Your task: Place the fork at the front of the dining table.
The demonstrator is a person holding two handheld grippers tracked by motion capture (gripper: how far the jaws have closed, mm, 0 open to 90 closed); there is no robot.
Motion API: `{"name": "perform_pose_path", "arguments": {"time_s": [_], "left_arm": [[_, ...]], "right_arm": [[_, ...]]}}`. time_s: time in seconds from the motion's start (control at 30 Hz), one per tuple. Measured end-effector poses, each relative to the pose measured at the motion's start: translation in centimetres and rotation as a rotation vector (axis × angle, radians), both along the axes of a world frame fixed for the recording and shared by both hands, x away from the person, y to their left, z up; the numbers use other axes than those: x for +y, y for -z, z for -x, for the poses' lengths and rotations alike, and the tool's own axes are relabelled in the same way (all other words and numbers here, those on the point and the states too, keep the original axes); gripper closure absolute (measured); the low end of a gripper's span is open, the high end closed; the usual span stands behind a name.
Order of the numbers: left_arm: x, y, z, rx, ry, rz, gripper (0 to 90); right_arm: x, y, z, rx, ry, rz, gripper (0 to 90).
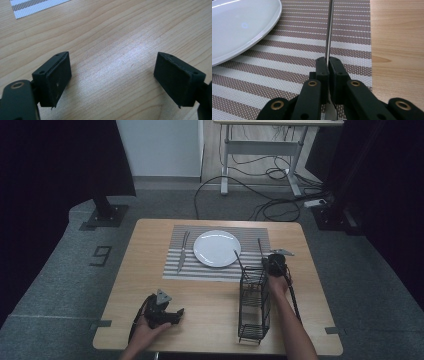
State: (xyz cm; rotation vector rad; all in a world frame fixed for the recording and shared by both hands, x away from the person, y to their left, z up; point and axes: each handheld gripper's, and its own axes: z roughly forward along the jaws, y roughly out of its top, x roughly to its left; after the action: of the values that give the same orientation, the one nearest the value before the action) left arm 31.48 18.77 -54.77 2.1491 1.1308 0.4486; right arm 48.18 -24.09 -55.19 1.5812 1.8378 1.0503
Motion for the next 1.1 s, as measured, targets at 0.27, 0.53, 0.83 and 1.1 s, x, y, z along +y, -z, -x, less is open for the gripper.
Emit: {"name": "perform_pose_path", "arguments": {"time_s": [0.27,0.53,0.83,1.1], "left_arm": [[0.0,0.0,0.0,0.0,0.0,0.0,14.4],[0.0,0.0,0.0,0.0,0.0,0.0,14.4],[0.0,0.0,0.0,0.0,-0.001,0.0,14.4],[0.0,0.0,0.0,0.0,-0.001,0.0,14.4]], "right_arm": [[-0.1,0.0,-0.1,0.004,0.0,-0.003,85.4],[-0.1,0.1,-0.2,0.024,-0.001,0.006,85.5],[-0.2,0.1,-0.2,0.027,-0.012,0.0,80.9],[-1.3,-0.9,0.7,-0.027,-0.043,-0.026,67.3]]}}
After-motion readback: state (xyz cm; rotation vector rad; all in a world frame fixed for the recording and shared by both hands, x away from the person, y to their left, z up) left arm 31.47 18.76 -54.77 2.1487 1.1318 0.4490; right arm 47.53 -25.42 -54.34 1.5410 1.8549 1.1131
